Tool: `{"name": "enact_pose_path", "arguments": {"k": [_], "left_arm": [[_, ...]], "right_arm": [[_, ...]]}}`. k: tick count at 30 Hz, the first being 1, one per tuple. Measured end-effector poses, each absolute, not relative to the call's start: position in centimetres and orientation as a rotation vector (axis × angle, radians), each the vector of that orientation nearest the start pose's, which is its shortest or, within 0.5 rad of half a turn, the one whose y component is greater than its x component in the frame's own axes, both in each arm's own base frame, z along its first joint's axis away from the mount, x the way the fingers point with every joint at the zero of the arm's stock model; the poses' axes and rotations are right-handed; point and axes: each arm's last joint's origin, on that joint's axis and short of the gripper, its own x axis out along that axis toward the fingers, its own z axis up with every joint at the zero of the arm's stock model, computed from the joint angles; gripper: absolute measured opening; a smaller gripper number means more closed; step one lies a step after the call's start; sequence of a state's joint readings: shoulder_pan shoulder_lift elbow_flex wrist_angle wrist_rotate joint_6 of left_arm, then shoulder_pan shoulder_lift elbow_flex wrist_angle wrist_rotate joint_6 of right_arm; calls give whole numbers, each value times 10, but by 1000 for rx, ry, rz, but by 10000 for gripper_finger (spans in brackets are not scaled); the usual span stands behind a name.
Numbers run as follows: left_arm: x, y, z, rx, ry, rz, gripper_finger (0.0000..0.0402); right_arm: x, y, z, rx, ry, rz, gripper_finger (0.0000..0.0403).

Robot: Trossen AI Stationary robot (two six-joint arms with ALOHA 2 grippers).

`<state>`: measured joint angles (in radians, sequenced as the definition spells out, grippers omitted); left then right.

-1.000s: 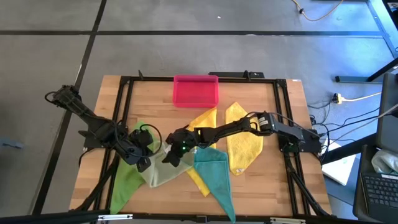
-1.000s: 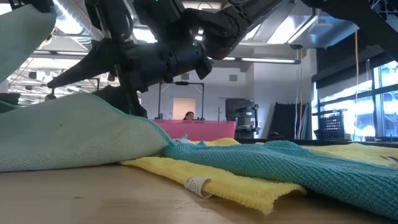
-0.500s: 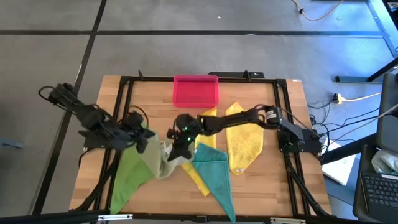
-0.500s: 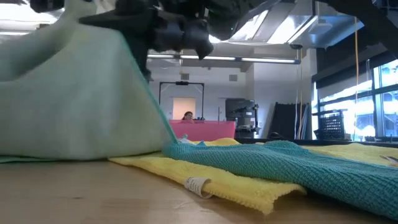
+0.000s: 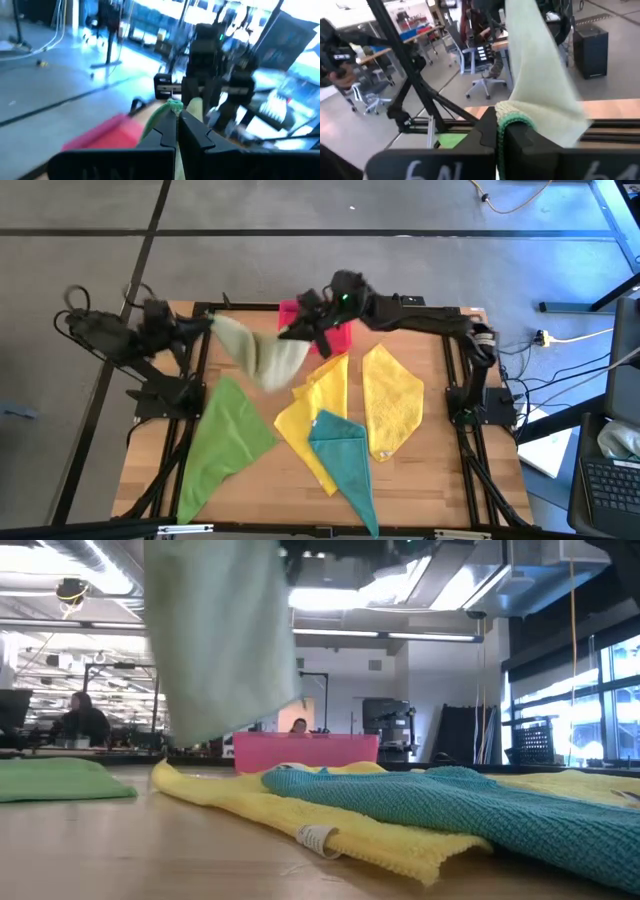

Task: Fold microfiber towels
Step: Fold the light green microfiber cloth

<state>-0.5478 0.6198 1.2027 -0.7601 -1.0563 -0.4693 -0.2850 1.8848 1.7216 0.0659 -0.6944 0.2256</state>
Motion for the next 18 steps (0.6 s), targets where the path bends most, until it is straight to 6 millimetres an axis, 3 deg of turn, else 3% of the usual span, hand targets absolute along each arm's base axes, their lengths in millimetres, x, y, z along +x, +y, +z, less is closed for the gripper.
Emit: {"name": "enact_pose_path", "arguments": {"k": [4,8,14,18], "left_arm": [[68,-14,422,-394,33,428,0],[92,-32,390,-458,166,332,0],[137,-67,313,-534,466,272,0],[151,-84,276,-592,519,253,0]], "right_arm": [[416,-104,361,323,287,431,8],[415,-77,332,336,514,513,9],[410,-28,262,260,735,513,9],[399,-4,214,302,808,514,9]]}}
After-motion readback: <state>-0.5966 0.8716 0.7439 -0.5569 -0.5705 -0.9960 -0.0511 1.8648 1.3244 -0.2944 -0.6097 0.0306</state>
